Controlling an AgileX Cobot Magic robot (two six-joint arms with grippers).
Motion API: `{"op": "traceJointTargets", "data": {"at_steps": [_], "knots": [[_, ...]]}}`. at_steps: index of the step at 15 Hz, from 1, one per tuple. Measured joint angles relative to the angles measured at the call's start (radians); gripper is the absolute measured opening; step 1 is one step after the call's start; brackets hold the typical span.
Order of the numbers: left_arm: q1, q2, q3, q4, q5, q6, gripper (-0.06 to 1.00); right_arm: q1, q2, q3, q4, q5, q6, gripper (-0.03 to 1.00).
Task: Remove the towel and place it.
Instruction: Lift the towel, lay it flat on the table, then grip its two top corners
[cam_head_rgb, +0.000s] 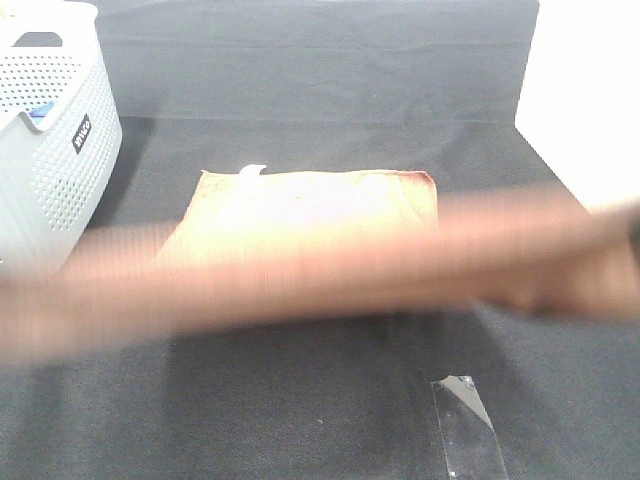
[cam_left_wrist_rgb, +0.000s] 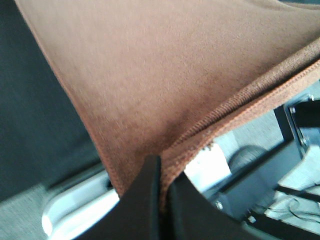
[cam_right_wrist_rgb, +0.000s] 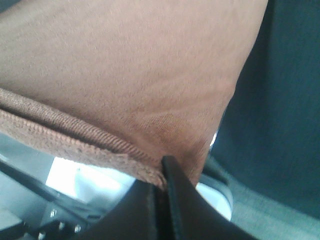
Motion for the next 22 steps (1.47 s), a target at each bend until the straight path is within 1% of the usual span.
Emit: {"op": "traceJointTargets", "data": {"at_steps": [1,4,7,8,10,14,17,19,22], "knots": [[0.000,-0.016,0.078,-0.039,-0.001,-0.003,0.00,0.000,-0.023,0.059,0.016,0.000,0.006,0.01],[0.001,-0.019,0.164,-0.089,-0.003,-0.006,0.00,-0.001,-0.041,0.148,0.039,0.000,0.027,0.01],[0.006,-0.013,0.241,-0.110,-0.003,-0.006,0.00,-0.002,-0.024,0.259,0.084,-0.003,0.028,0.01],[0.009,0.037,0.268,-0.123,0.001,-0.006,0.00,-0.003,0.030,0.306,0.097,-0.003,0.025,0.01],[0.009,0.122,0.271,-0.122,0.001,0.015,0.00,-0.004,0.112,0.323,0.105,-0.003,-0.004,0.01],[0.012,0.303,0.271,-0.122,0.010,0.045,0.00,-0.005,0.315,0.332,0.116,-0.005,-0.104,0.01],[0.012,0.409,0.272,-0.157,0.020,0.091,0.00,-0.010,0.434,0.332,0.108,-0.051,-0.147,0.01],[0.012,0.486,0.274,-0.160,0.017,0.119,0.00,-0.013,0.495,0.332,0.117,-0.085,-0.191,0.01],[0.012,0.567,0.274,-0.160,0.014,0.134,0.00,-0.013,0.558,0.341,0.136,-0.101,-0.232,0.01]]}}
